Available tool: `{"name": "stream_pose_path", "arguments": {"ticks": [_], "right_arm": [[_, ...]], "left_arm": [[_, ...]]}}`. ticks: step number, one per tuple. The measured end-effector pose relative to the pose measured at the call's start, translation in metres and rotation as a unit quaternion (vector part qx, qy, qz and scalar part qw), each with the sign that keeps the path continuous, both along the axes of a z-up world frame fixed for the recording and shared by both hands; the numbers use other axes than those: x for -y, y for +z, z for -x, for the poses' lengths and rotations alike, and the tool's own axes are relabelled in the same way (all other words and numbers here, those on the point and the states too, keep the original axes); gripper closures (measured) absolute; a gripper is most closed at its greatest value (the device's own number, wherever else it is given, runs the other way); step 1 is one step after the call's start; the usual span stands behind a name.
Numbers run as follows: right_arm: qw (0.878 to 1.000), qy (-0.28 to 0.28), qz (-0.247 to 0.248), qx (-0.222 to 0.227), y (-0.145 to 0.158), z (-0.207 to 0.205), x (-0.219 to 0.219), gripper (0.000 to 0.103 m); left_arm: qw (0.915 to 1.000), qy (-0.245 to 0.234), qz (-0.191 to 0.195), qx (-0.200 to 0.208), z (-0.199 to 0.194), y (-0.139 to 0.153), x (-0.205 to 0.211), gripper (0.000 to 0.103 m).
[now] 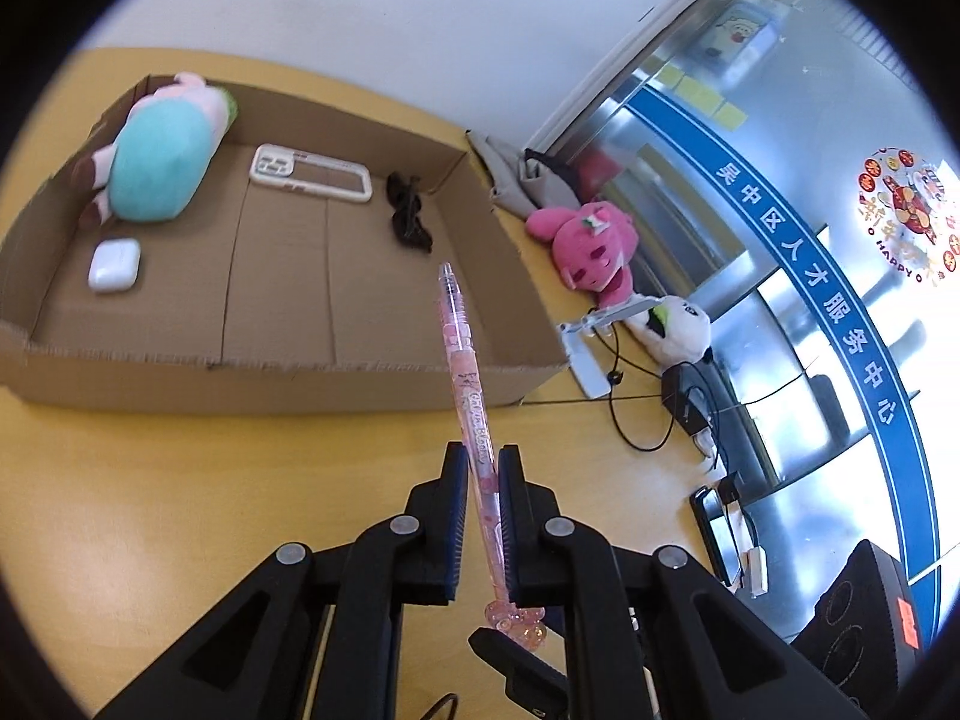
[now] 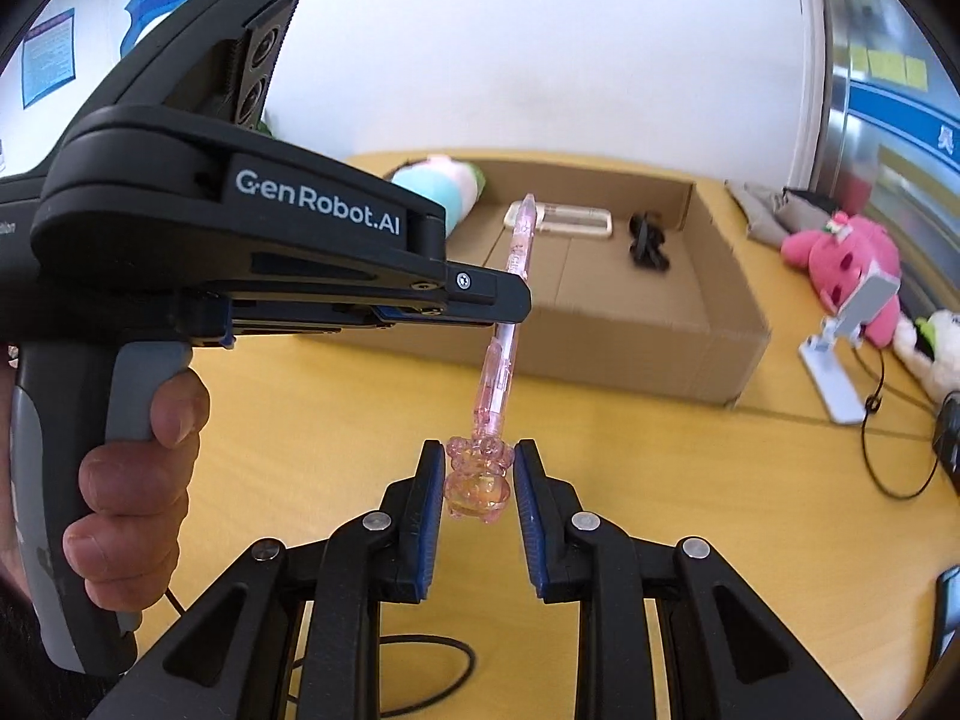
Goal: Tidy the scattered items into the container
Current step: 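Lift and carry the pink wand with the right tool over the box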
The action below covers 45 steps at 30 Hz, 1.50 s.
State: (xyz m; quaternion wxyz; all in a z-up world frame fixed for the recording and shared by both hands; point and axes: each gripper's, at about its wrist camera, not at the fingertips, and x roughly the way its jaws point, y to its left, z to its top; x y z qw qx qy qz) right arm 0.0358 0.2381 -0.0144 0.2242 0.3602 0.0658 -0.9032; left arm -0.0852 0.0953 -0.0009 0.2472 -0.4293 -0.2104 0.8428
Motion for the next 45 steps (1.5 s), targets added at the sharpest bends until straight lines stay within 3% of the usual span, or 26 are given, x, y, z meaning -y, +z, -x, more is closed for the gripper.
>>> {"name": "stream_pose_path", "arguments": {"ticks": [14, 23, 28, 31, 32, 39, 45], "right_arm": [[0.999, 0.028, 0.040, -0.003, 0.020, 0.056, 0.024, 0.078], [0.997, 0.057, 0.052, 0.032, 0.035, 0.120, 0.044, 0.078], [0.992, 0.068, 0.071, 0.076, 0.045, 0.164, 0.057, 0.078], [0.989, 0.070, 0.079, 0.104, 0.039, 0.192, 0.065, 0.078], [0.988, 0.069, 0.081, 0.112, 0.036, 0.199, 0.068, 0.078], [0.980, 0.069, 0.082, 0.169, 0.010, 0.240, 0.091, 0.079], [0.976, 0.042, 0.085, 0.198, -0.017, 0.263, 0.090, 0.079]], "left_arm": [[0.9997, 0.017, 0.015, 0.003, 0.042, 0.026, 0.024, 0.095], [0.9991, 0.025, 0.025, 0.022, 0.102, 0.040, 0.046, 0.095], [0.9987, 0.018, 0.022, 0.042, 0.144, 0.044, 0.061, 0.096], [0.9978, 0.019, 0.011, 0.063, 0.168, 0.038, 0.073, 0.098], [0.9974, 0.019, 0.012, 0.068, 0.174, 0.035, 0.075, 0.103], [0.9927, 0.002, 0.023, 0.118, 0.215, -0.005, 0.075, 0.103], [0.9883, 0.017, -0.029, 0.149, 0.229, -0.043, 0.085, 0.103]]}}
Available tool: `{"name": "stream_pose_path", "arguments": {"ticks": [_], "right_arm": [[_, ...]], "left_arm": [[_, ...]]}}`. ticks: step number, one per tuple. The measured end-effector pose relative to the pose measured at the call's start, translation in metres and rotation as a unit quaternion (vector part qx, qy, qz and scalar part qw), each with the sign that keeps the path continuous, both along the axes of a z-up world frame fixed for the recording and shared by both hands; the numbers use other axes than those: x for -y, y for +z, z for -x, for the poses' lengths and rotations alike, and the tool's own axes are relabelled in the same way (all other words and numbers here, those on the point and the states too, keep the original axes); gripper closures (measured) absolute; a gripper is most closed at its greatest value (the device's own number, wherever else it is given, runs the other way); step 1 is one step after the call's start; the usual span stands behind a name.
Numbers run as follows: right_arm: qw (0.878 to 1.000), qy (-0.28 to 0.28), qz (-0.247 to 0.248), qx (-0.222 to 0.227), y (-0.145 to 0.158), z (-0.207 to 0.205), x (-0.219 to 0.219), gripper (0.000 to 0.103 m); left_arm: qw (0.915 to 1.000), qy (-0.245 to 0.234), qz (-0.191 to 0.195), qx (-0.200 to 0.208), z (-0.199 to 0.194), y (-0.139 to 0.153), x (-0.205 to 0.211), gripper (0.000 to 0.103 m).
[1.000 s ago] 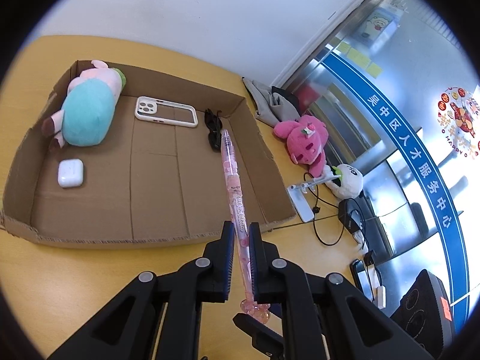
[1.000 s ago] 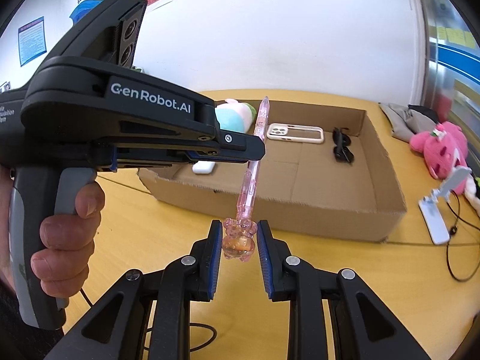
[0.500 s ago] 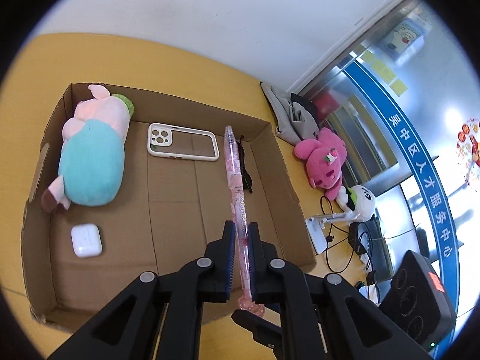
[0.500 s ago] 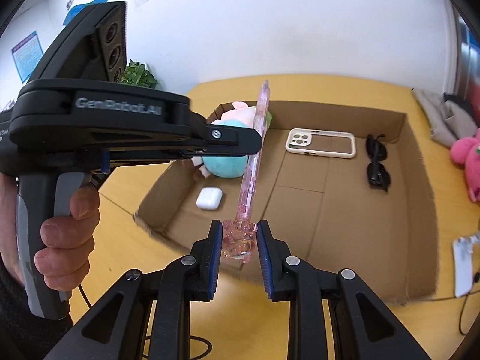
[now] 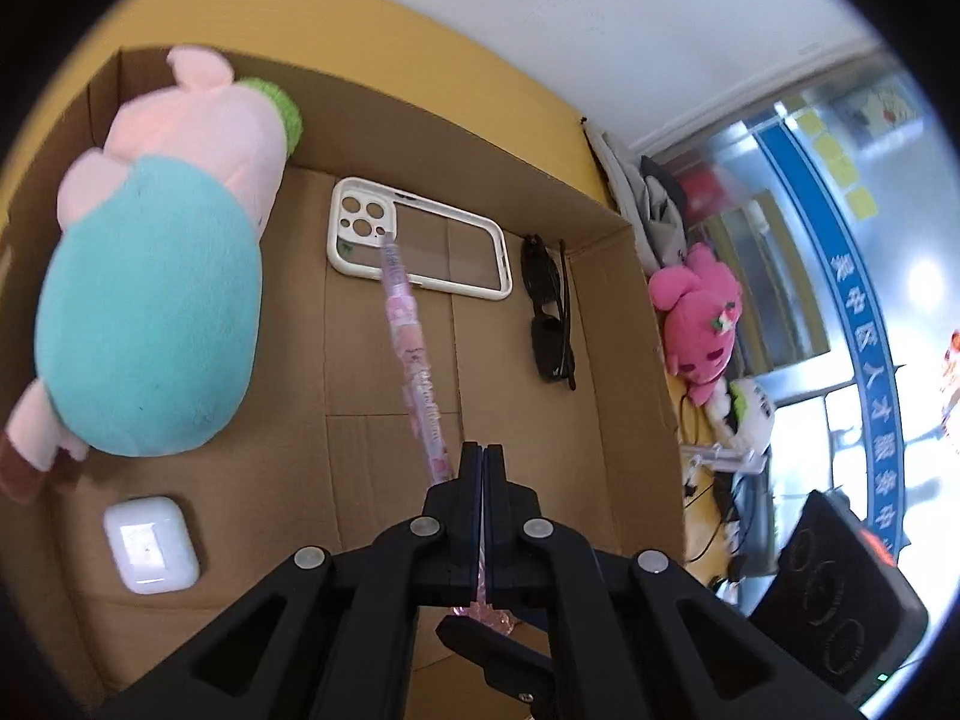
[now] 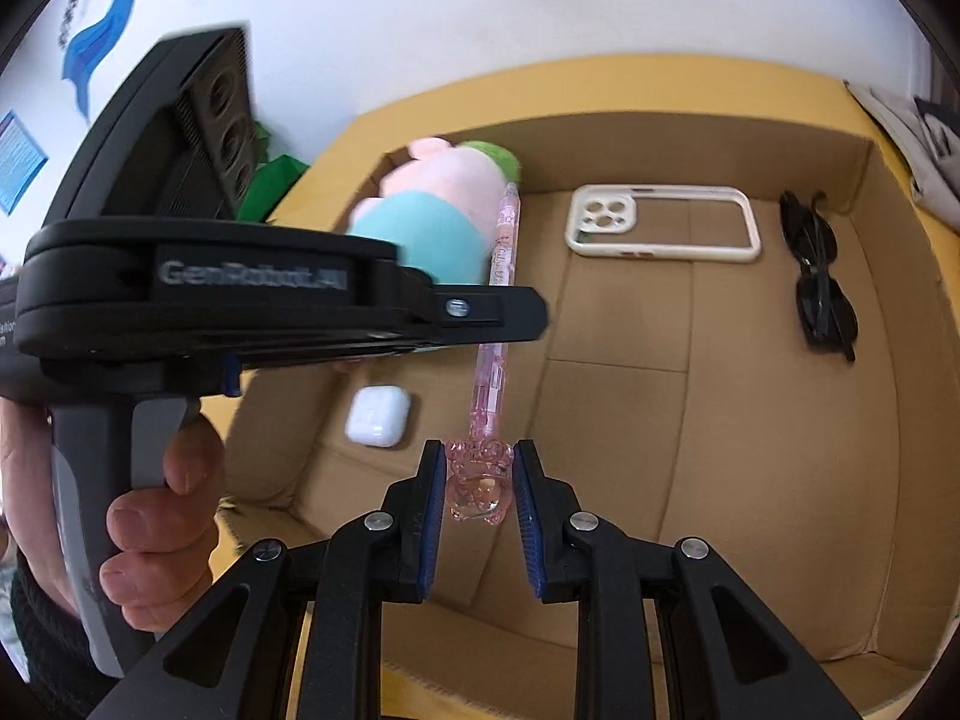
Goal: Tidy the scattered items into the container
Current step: 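Lift and carry the pink wand with the right tool over the box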
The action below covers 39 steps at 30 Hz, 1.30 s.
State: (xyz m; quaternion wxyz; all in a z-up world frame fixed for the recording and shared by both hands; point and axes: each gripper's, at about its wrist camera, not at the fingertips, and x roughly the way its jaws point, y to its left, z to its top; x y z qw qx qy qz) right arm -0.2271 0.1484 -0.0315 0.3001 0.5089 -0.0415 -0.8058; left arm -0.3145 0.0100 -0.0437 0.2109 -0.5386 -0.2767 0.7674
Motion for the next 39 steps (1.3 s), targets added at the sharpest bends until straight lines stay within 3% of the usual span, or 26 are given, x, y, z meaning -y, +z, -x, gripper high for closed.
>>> {"name": "stream_pose_path", "arguments": {"ticks": [1, 2, 5, 6, 10, 13, 15, 21, 26, 32, 39], "right_arm": [[1.000, -0.008, 0.004, 0.005, -0.004, 0.003, -0.003, 0.079], [1.000, -0.012, 0.007, 0.008, -0.006, 0.005, -0.005, 0.079], [1.000, -0.024, 0.013, 0.006, -0.008, 0.008, -0.009, 0.079], [0.999, -0.029, 0.016, 0.005, -0.007, 0.009, -0.010, 0.079], [0.999, -0.035, 0.026, 0.004, -0.005, 0.011, -0.013, 0.079], [0.999, -0.031, 0.034, 0.000, -0.001, 0.009, -0.012, 0.079], [0.999, -0.029, 0.039, 0.000, 0.001, 0.007, -0.011, 0.079], [0.999, -0.029, 0.036, -0.001, 0.003, 0.004, -0.010, 0.079], [1.000, -0.025, 0.014, 0.012, -0.005, 0.007, -0.006, 0.079], [0.998, -0.022, -0.021, 0.063, -0.038, 0.025, -0.002, 0.079], [0.992, -0.033, -0.030, 0.120, -0.063, 0.038, -0.012, 0.079]], "left_arm": [[1.0000, 0.001, -0.004, 0.000, 0.002, -0.002, 0.002, 0.101], [1.0000, 0.001, -0.003, -0.002, 0.004, -0.003, 0.002, 0.093], [0.9998, 0.014, 0.011, -0.003, 0.009, -0.005, 0.005, 0.047], [0.9997, 0.022, 0.009, -0.005, 0.011, -0.006, 0.008, 0.043], [0.9995, 0.030, 0.001, 0.000, 0.021, -0.010, 0.012, 0.043], [0.9998, 0.017, 0.009, 0.010, 0.028, -0.015, 0.007, 0.050], [0.9997, 0.011, -0.001, 0.023, 0.033, -0.021, 0.005, 0.088], [0.9994, -0.001, 0.001, 0.034, 0.038, -0.027, 0.000, 0.089], [0.9976, -0.014, 0.051, 0.044, 0.046, -0.029, -0.015, 0.091], [0.9892, -0.042, 0.121, 0.072, 0.057, -0.049, -0.042, 0.093], [0.9826, -0.069, 0.149, 0.087, 0.063, -0.067, -0.057, 0.093]]}}
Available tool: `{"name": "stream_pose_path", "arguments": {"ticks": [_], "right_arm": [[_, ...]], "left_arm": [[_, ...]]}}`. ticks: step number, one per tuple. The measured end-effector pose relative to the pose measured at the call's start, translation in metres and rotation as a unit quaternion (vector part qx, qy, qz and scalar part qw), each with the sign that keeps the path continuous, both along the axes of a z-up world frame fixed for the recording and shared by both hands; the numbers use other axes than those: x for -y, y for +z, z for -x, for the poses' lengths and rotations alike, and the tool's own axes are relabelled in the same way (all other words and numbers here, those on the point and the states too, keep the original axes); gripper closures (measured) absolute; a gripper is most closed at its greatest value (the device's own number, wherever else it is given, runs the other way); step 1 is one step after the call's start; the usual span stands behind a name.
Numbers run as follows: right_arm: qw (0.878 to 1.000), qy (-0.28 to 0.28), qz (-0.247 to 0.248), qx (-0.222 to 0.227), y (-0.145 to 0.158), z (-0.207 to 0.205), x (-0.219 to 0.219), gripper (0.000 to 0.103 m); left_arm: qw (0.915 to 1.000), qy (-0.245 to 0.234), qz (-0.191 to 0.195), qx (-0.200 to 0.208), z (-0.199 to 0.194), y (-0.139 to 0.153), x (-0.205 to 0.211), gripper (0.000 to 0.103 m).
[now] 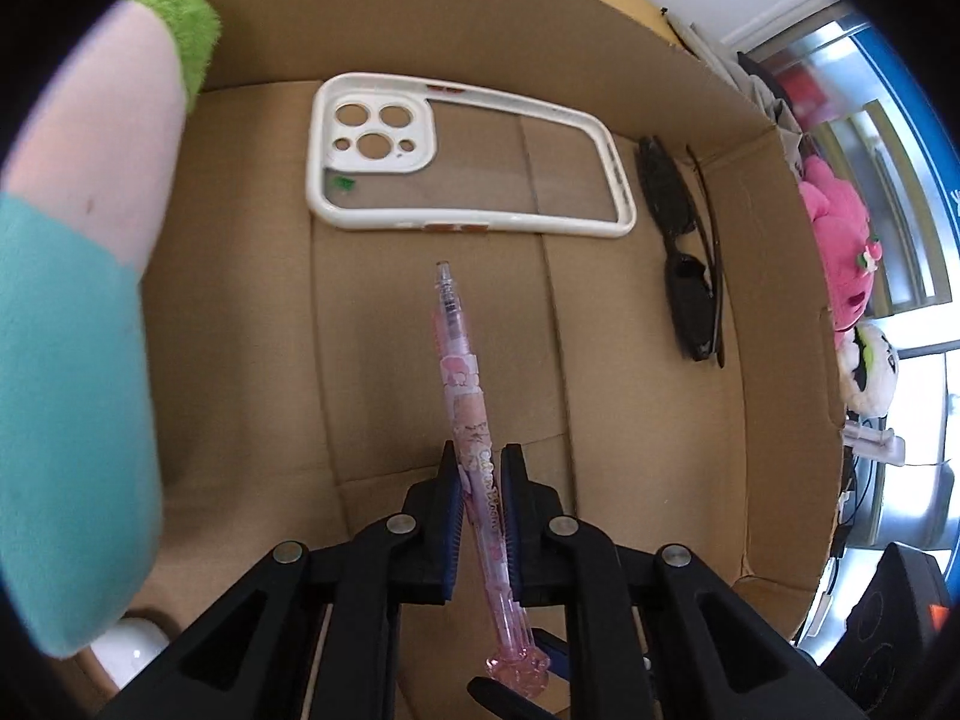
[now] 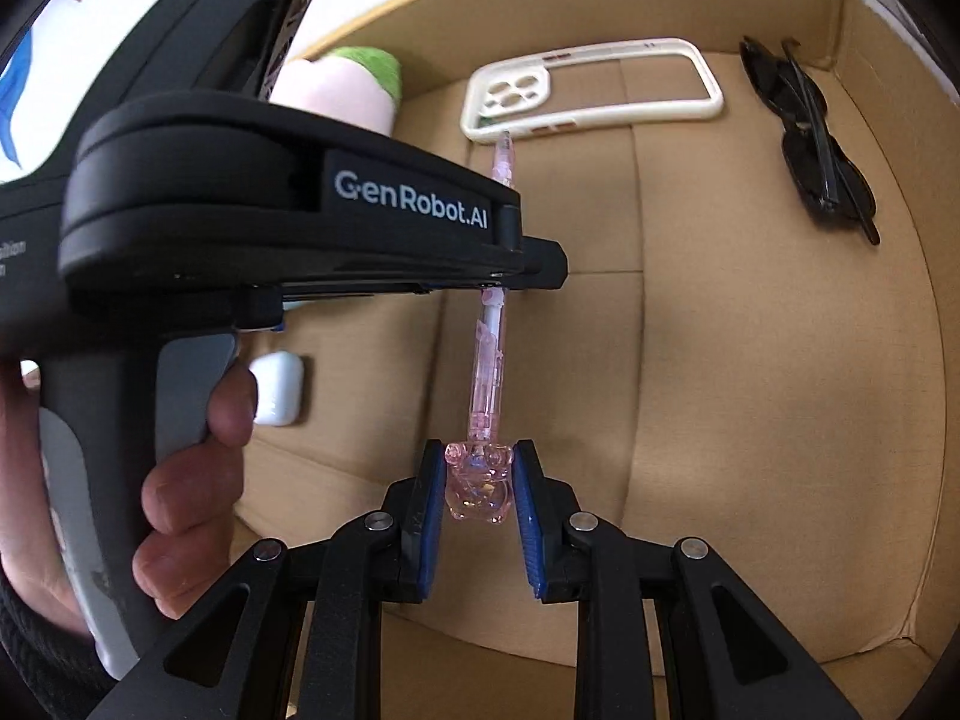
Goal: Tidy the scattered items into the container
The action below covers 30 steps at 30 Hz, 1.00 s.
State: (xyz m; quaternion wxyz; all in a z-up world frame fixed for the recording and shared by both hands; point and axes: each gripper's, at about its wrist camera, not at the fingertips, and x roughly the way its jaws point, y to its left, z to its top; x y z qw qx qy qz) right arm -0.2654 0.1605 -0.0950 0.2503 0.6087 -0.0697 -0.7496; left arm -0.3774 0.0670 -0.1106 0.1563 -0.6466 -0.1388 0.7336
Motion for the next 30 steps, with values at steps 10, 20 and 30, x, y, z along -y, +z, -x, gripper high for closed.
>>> {"name": "stream_pose_path", "arguments": {"ticks": [10, 20, 30], "right_arm": [[1.000, 0.005, -0.017, 0.007, -0.009, 0.004, 0.007, 0.079], [0.999, 0.009, -0.033, 0.000, -0.004, 0.003, 0.004, 0.043], [0.988, -0.020, -0.063, -0.138, 0.049, -0.053, -0.045, 0.007]], "left_arm": [[0.9999, -0.002, -0.013, -0.011, -0.006, -0.002, 0.009, 0.093], [0.9989, 0.007, 0.009, -0.046, -0.018, 0.015, 0.014, 0.091], [0.9674, 0.034, 0.046, -0.247, -0.111, 0.123, 0.041, 0.042]]}}
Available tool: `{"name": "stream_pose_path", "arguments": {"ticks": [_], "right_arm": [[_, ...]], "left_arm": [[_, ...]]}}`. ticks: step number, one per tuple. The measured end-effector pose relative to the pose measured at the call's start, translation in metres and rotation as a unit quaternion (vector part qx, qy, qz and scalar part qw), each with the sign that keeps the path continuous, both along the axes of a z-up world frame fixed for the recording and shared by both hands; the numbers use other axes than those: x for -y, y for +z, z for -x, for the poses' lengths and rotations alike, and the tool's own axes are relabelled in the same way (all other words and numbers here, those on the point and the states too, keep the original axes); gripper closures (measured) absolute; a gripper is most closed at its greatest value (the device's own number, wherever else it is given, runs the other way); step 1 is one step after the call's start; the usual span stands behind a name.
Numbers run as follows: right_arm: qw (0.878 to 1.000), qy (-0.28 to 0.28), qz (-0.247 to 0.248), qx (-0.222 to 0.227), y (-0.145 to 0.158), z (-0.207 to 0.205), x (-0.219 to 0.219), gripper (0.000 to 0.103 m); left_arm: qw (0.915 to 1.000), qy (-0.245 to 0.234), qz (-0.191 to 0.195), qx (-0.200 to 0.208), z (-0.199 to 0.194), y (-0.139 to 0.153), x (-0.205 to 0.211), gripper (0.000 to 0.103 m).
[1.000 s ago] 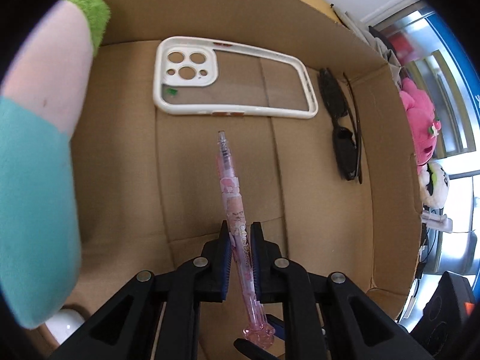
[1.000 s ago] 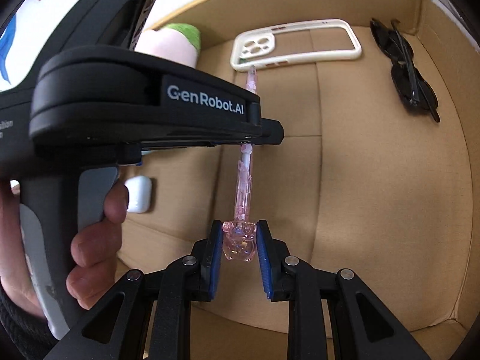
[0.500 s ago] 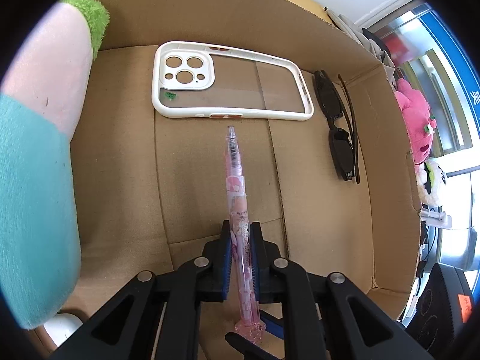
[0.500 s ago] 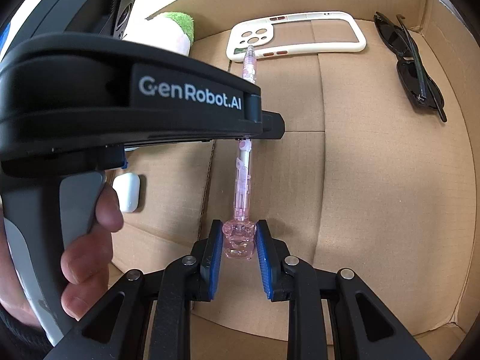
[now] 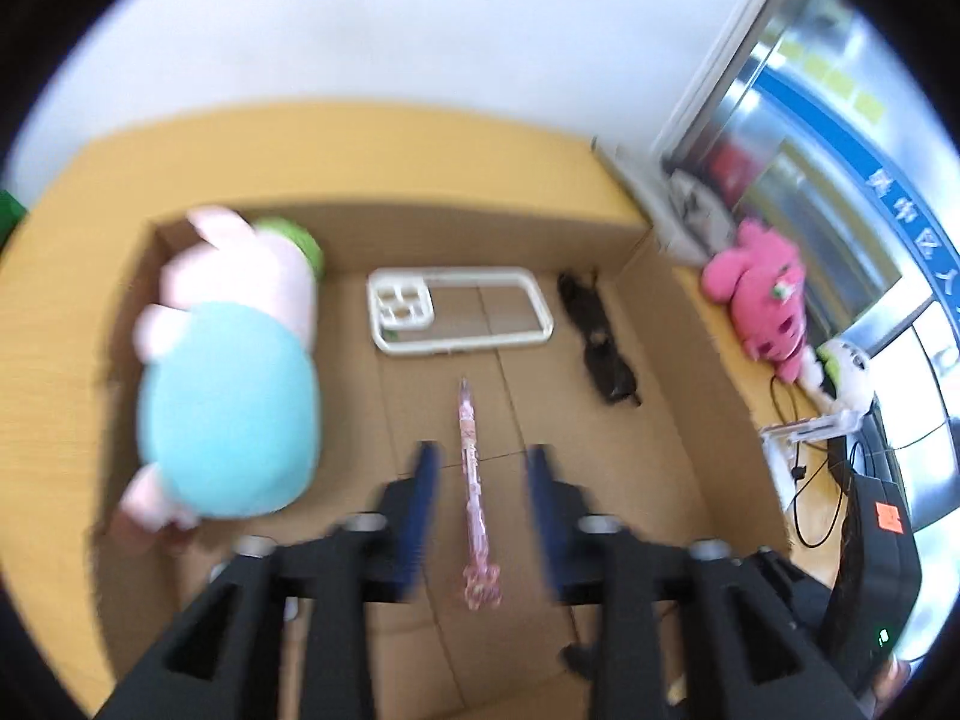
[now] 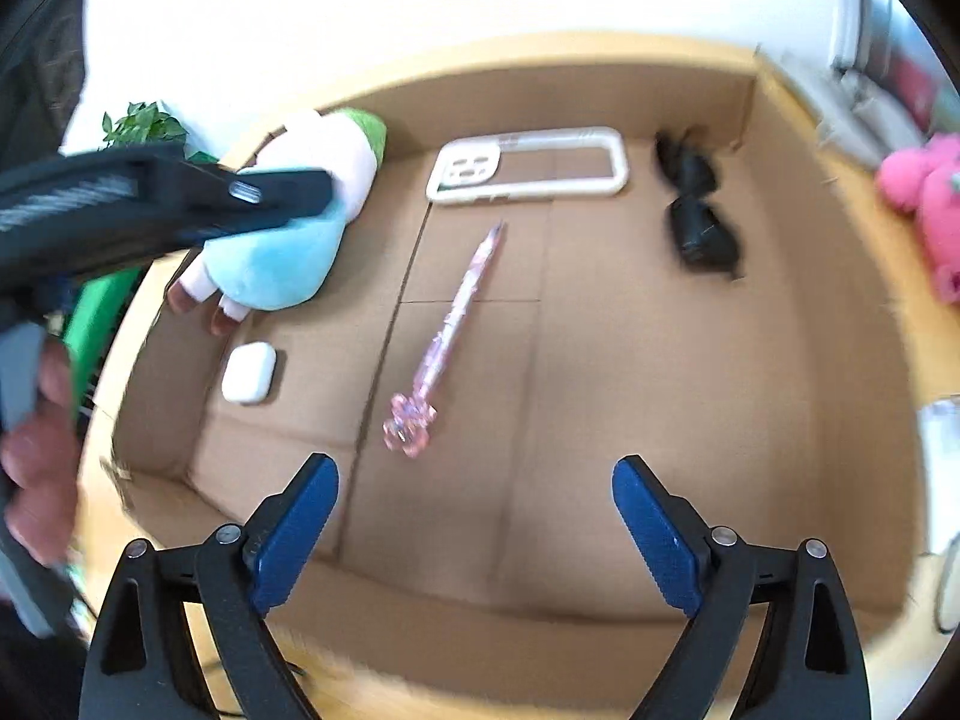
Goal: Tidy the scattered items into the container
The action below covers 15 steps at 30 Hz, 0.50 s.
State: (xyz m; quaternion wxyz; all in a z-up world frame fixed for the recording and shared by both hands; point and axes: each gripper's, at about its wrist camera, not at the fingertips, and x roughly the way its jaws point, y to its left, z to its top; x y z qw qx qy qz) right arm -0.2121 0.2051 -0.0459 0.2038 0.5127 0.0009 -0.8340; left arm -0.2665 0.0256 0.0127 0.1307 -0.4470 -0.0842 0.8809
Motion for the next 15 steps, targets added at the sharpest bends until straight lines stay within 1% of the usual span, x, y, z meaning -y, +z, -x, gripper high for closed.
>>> {"name": "stream_pose_path", "arguments": {"ticks": [1, 2, 3, 4, 5, 7, 9, 12, 13, 15], "right_arm": [[1.000, -0.003, -0.009, -0.024, 0.007, -0.012, -0.005, 0.007], [0.999, -0.006, -0.012, -0.042, 0.013, -0.020, -0.009, 0.007], [0.997, -0.010, -0.014, -0.069, 0.021, -0.038, -0.018, 0.006], [0.996, -0.013, -0.017, -0.083, 0.024, -0.041, -0.014, 0.006], [0.994, -0.018, -0.020, -0.106, 0.034, -0.052, -0.011, 0.006], [0.989, -0.028, -0.023, -0.143, 0.043, -0.070, -0.012, 0.005], [0.984, -0.032, -0.021, -0.176, 0.053, -0.095, -0.019, 0.005], [0.977, -0.030, -0.024, -0.211, 0.068, -0.118, -0.023, 0.005], [0.974, -0.028, -0.029, -0.221, 0.072, -0.125, -0.024, 0.002], [0.971, -0.027, -0.037, -0.235, 0.073, -0.134, -0.024, 0.001]], "left_arm": [[0.9995, 0.013, 0.009, -0.028, -0.015, 0.008, 0.003, 0.034], [0.9976, 0.029, 0.021, -0.059, -0.033, 0.015, 0.004, 0.024], [0.9947, 0.046, 0.032, -0.086, -0.050, 0.021, 0.006, 0.023], [0.9915, 0.062, 0.040, -0.107, -0.065, 0.024, 0.005, 0.023], [0.9874, 0.080, 0.049, -0.128, -0.079, 0.026, 0.002, 0.023], [0.9794, 0.102, 0.075, -0.157, -0.106, 0.025, 0.000, 0.023], [0.9751, 0.110, 0.089, -0.170, -0.126, 0.023, -0.006, 0.023], [0.9751, 0.125, 0.077, -0.166, -0.151, 0.019, -0.005, 0.023], [0.9751, 0.133, 0.070, -0.163, -0.157, 0.017, -0.004, 0.023], [0.9726, 0.148, 0.070, -0.165, -0.170, 0.015, -0.003, 0.023]]}}
